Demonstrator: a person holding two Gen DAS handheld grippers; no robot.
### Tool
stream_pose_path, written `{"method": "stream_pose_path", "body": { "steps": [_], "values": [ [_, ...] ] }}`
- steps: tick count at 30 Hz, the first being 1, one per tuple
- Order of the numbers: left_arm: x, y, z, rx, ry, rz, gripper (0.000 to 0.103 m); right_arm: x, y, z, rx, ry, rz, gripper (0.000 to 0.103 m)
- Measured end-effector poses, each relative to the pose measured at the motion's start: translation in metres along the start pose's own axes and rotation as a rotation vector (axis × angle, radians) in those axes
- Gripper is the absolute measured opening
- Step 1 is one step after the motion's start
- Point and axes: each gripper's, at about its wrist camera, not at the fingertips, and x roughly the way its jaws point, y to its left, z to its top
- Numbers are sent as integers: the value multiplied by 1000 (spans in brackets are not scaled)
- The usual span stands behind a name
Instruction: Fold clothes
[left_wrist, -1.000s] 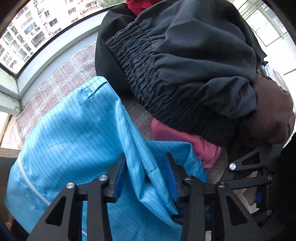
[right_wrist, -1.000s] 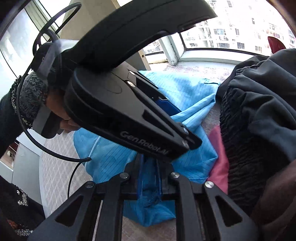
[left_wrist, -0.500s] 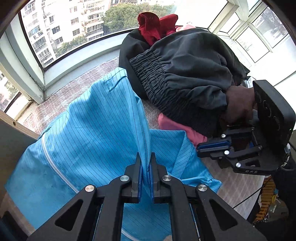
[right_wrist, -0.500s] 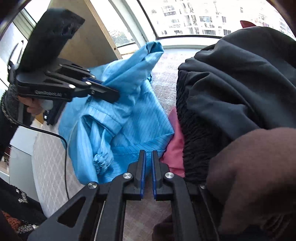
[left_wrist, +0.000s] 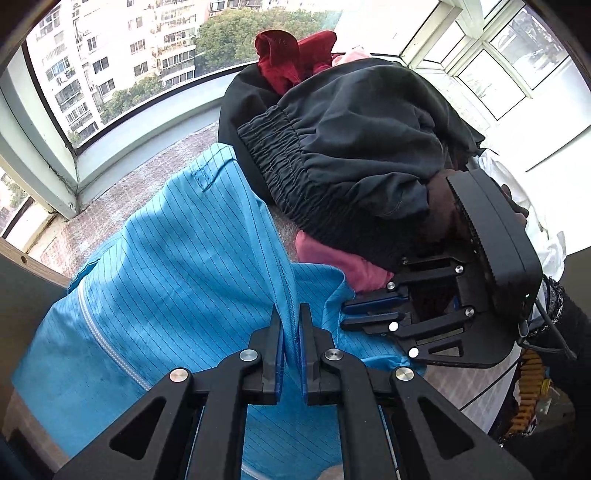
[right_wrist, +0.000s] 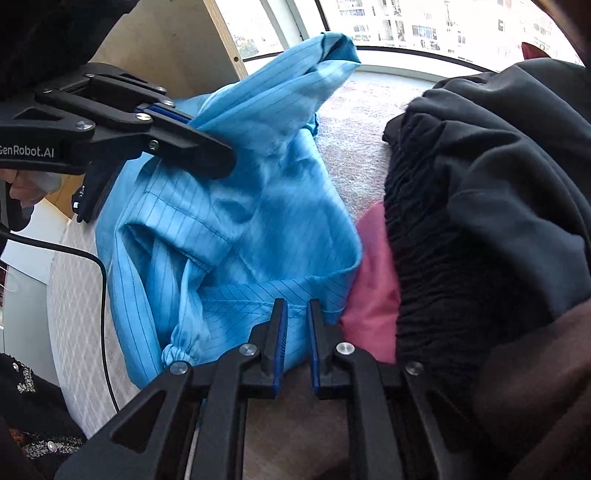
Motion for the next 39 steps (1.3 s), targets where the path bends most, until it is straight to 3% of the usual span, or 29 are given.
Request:
{"method": "stream_pose_path", "body": {
  "steps": [3, 4, 7, 9, 12, 16, 20, 27, 30, 34, 39],
  "values": [
    [2, 22, 21, 7, 3, -7, 6, 17, 5, -2, 14, 29, 179, 11],
    [4, 26, 24, 12, 6, -8, 6, 18, 7, -2, 2, 35, 175, 11],
    [7, 43, 49, 28, 5, -7, 6, -5, 1, -5, -16, -4, 107, 11],
    [25, 33, 67, 30, -1, -9, 6, -22, -8, -7, -11, -25, 52, 11],
    [30, 25, 69, 32, -1, -10, 6, -34, -19, -9, 9, -7, 14, 11],
    [30, 19, 69, 44, 2, -7, 6, -19, -21, -5, 25, 80, -15, 30],
    [30, 17, 70, 52, 2, -7, 6, -7, -12, 0, -10, 96, -58, 34],
    [31, 17, 72, 52, 2, -7, 6, -3, -9, 1, -108, 61, -49, 33],
    [31, 16, 72, 58, 5, -9, 6, -6, -6, -2, -161, 72, -33, 23],
    [28, 15, 71, 67, 5, -13, 6, -18, -11, -3, -230, 130, -67, 33],
    [28, 17, 72, 65, 10, -15, 6, -26, -11, -4, -364, 176, -156, 33]
  ]
}}
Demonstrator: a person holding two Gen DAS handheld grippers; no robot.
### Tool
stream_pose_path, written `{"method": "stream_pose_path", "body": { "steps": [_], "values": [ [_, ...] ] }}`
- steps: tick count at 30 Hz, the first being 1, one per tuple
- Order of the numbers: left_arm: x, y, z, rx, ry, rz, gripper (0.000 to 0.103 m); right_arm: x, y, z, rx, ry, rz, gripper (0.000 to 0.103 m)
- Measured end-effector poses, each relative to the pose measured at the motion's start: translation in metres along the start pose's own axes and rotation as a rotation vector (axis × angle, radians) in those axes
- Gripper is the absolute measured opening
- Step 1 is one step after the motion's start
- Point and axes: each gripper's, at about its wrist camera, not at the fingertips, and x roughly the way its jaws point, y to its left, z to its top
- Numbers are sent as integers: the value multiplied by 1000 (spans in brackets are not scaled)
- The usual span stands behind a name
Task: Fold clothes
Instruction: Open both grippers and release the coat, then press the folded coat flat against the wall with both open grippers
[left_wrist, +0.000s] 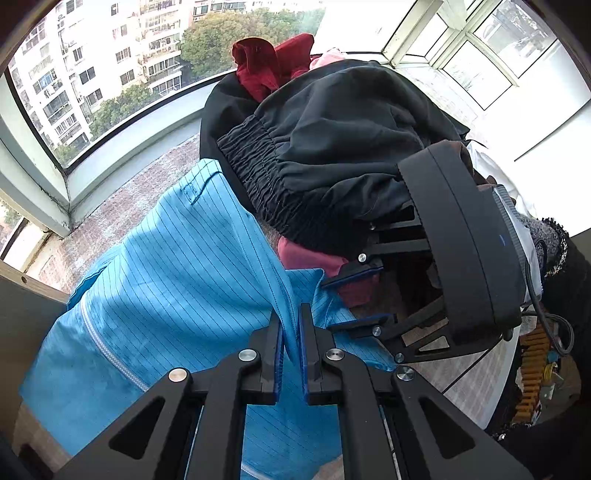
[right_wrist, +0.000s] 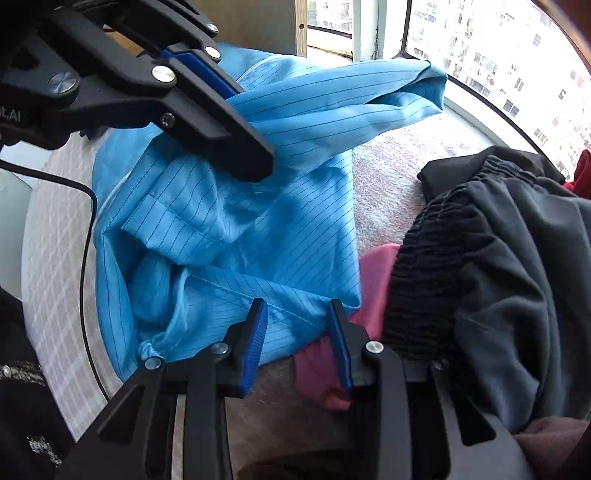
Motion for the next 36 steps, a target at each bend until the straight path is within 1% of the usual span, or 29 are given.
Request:
{"method": "stream_pose_path", "body": {
  "steps": [3, 6, 9, 11, 13, 15, 16, 17, 18, 19, 20, 21, 22, 23, 24, 25, 26, 27, 29, 30, 32, 33, 35, 36],
  "values": [
    [4, 0, 1, 2, 9, 7, 6, -5, -4, -1, -8, -15, -15, 33],
    [7, -1, 4, -1, 8, 6, 6, -8, -12, -8, 57, -26, -8, 33],
    [8, -3, 5, -2, 2, -2, 6, -19, -22, -20, 136, -72, 35, 33],
    [13, -4, 8, -8, 4, -9, 6, -15, -22, -25, 151, -62, 62, 33],
    [21, -5, 13, -18, 12, -22, 6, -11, -20, -29, 152, -41, 50, 33],
    [38, 0, 19, -63, 25, -57, 11, -18, -26, -37, 210, -37, 52, 33],
    [48, 3, 22, -92, 37, -88, 15, -25, -30, -43, 256, -43, 53, 33],
    [57, 6, 25, -124, 50, -136, 21, -33, -34, -49, 298, -53, 50, 33],
    [62, 8, 27, -151, 54, -175, 21, -42, -36, -55, 328, -72, 41, 33],
    [62, 9, 29, -171, 53, -193, 21, -52, -37, -62, 351, -96, 33, 33],
    [58, 8, 31, -175, 39, -204, 21, -61, -32, -69, 368, -124, 29, 33],
    [46, 4, 32, -153, 5, -197, 21, -70, -23, -77, 378, -153, 29, 33],
    [29, 1, 30, -128, -33, -172, 21, -78, -13, -86, 389, -182, 29, 34],
    [11, 0, 27, -105, -73, -132, 21, -80, -8, -75, 390, -214, 31, 34],
    [-9, -1, 21, -88, -115, -92, 24, -70, -5, -42, 380, -249, 45, 34],
    [-28, 2, 10, -82, -158, -57, 26, -57, -1, -23, 372, -275, 72, 34],
    [-45, 6, -5, -81, -196, -30, 30, -42, -2, -3, 369, -290, 98, 34],
    [-59, 13, -21, -88, -224, -2, 35, -28, 4, 25, 366, -292, 115, 34],
    [-75, 34, -58, -124, -249, 60, 40, -6, 14, 66, 362, -273, 144, 34],
    [-79, 46, -76, -148, -249, 90, 40, -1, 18, 72, 362, -246, 141, 34],
    [-68, 75, -113, -236, -198, 117, 40, -3, 26, 48, 369, -151, 90, 35],
    [-61, 90, -132, -284, -169, 125, 40, -4, 28, 40, 378, -123, 81, 35],
    [-46, 116, -163, -376, -109, 154, 38, -9, 23, 35, 411, -118, 102, 34],
    [-45, 126, -171, -410, -109, 156, 37, -15, 20, 33, 426, -131, 108, 34]
  ]
}}
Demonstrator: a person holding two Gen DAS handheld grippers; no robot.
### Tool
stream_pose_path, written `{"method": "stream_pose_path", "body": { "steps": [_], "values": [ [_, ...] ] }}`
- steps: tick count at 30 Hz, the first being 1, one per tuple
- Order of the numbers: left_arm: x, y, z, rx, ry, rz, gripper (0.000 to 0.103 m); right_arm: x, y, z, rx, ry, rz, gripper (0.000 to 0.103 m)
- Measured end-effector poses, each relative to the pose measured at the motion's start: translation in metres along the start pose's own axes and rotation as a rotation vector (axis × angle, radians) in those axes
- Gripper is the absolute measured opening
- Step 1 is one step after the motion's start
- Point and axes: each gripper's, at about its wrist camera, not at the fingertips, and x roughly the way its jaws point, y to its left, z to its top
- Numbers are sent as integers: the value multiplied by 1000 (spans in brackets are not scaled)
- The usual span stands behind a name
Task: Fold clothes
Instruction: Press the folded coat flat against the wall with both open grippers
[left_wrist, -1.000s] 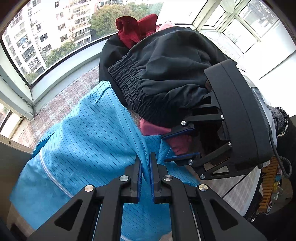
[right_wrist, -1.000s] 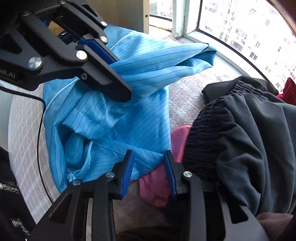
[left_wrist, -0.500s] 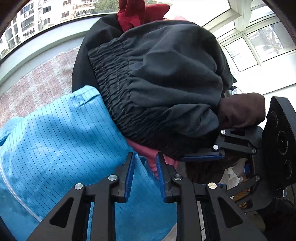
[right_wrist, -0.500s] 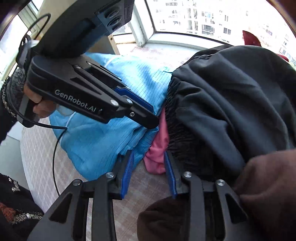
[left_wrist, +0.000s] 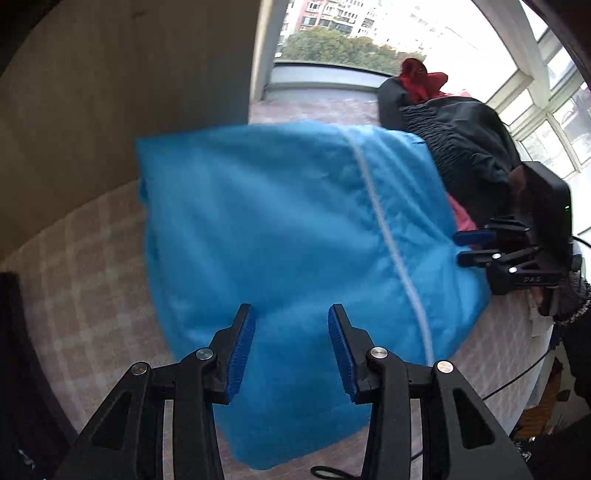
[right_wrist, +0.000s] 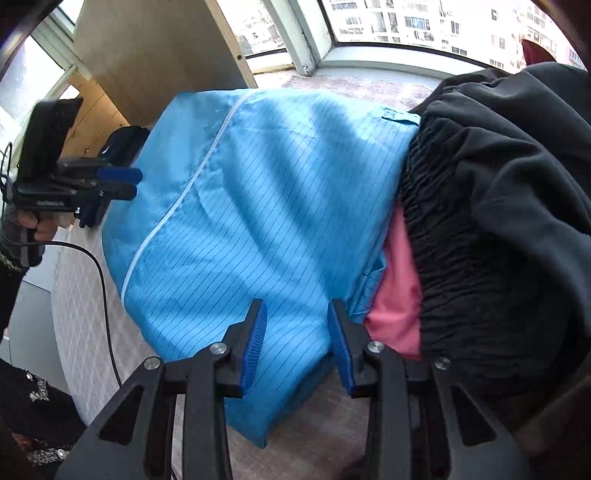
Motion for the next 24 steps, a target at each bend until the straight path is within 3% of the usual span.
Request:
{"method": "stream_pose_path", "body": {
  "steps": [1, 2, 4, 6, 8, 14, 19, 24],
  "values": [
    [-2, 11, -1, -34, -16, -15, 37, -9, -1, 3, 12, -35, 4, 36],
    [-6, 22, 0, -62, -42, -26, 37, -18, -3, 7, 27, -73, 7, 45],
    [-19, 38, 12, -95, -119, -30, 44, -26, -11, 20, 72, -134, 33, 54],
    [-19, 53, 27, -112, -149, -7, 53, -13, -14, 48, 74, -153, 40, 54],
    [-13, 68, 41, -129, -153, 0, 54, 6, -15, 80, 58, -161, 24, 54],
    [12, 85, 58, -126, -102, -8, 54, 17, -10, 135, -117, -52, -13, 54],
    [18, 83, 63, -102, -91, -49, 61, 23, 23, 166, -370, 6, 58, 62],
    [17, 77, 70, -78, -99, -54, 61, 77, 18, 196, -395, 148, 164, 62]
  ]
}}
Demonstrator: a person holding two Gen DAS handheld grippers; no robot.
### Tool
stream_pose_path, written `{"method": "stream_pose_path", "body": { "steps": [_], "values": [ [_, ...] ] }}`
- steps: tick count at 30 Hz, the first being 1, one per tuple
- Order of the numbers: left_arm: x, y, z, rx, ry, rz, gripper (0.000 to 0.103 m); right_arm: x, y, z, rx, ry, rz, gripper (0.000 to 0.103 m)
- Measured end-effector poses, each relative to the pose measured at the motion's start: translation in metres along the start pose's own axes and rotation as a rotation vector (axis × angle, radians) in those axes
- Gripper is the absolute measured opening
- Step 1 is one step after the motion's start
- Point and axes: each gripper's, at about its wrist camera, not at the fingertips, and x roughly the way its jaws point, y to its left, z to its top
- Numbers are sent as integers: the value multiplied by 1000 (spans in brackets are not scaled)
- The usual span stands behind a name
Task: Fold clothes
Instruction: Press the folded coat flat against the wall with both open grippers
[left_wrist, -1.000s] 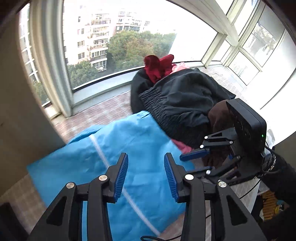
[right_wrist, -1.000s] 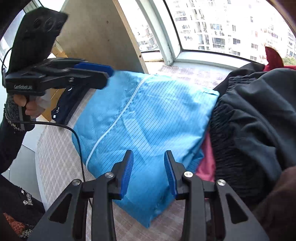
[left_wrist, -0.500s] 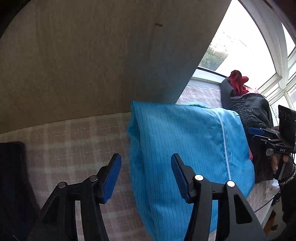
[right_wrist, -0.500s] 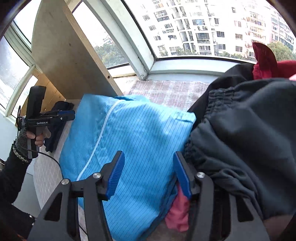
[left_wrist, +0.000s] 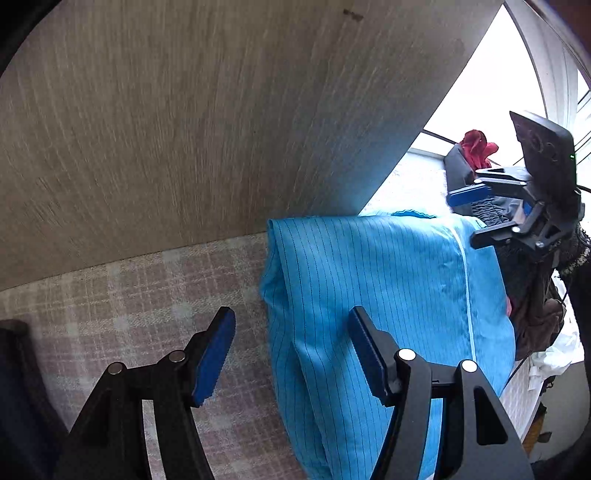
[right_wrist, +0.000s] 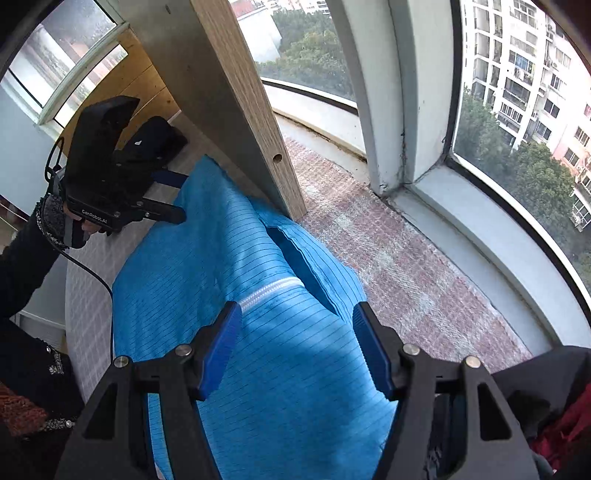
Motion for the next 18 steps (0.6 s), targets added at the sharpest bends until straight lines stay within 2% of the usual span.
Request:
{"method": "stream_pose_path", "body": {
  "steps": [4, 7, 10, 11, 13, 16, 18],
  "values": [
    [7, -1, 9, 29, 18, -4, 61, 17, -19, 2, -5, 61, 36, 62],
    [17, -1, 15, 32, 29, -10, 61, 23, -27, 1, 12, 90, 150, 62],
    [21, 3, 18, 30, 32, -19, 61, 31, -25, 2, -14, 116, 190, 66],
    [23, 3, 19, 27, 34, -25, 61, 33, -24, 2, -21, 116, 205, 71],
    [27, 3, 21, 24, 39, -35, 61, 33, -24, 3, -21, 114, 240, 72],
    [28, 2, 22, 27, 39, -42, 62, 31, -29, 3, -6, 125, 249, 72],
    [27, 2, 22, 32, 38, -45, 62, 27, -32, 1, -25, 137, 209, 72]
  ]
}}
